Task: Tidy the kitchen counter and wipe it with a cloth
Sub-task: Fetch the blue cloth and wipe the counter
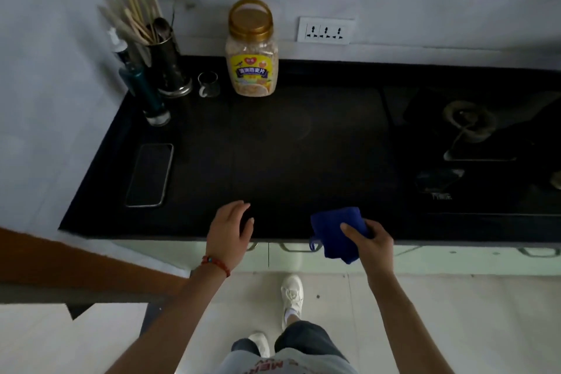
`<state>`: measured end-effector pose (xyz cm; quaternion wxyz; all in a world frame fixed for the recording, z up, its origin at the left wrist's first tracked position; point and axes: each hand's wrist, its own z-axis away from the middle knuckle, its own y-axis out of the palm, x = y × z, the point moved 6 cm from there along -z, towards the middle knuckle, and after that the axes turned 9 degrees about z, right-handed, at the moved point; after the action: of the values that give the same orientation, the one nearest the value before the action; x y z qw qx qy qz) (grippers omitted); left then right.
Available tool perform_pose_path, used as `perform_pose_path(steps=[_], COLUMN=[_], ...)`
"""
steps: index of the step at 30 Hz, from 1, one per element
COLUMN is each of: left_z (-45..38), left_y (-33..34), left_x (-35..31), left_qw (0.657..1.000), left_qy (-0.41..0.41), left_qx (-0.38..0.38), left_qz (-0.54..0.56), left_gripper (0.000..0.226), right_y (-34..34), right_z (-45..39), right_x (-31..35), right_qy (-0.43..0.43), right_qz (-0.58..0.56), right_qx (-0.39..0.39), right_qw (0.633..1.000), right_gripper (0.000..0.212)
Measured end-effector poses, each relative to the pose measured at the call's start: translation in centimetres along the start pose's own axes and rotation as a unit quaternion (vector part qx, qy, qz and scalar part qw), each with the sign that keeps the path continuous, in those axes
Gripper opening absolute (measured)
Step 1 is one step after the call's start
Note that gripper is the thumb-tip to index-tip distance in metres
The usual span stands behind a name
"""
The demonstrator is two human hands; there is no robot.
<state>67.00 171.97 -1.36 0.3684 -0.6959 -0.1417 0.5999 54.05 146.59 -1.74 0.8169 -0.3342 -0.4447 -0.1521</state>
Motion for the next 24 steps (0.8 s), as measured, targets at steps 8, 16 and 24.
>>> perform_pose_path(steps=[8, 16, 24], left_z=[-10.9, -19.1, -21.4], left_y=[3.6, 5.7, 6.0], left_x=[-1.4, 0.4, 2.3], left_qw=[0.992, 0.972, 0.972], left_qy=[-0.038, -0.096, -0.088], left_qx=[0.045, 0.097, 0.061], left_qz=[-0.112, -0.194, -0.207], left_gripper=[0.050, 0.057, 0.065], right_y=[2.8, 7.2, 12.3], right_z=[-11.9, -20.5, -28.4], right_x=[5.6, 10.8, 15.9], right_qy=[0.036, 0.054, 0.101], right_qz=[0.050, 0.061, -0.011], right_qx=[0.022, 0.037, 0.044], right_qw=[0.998, 0.996, 0.994], right_gripper=[0.042, 0.050, 0.048])
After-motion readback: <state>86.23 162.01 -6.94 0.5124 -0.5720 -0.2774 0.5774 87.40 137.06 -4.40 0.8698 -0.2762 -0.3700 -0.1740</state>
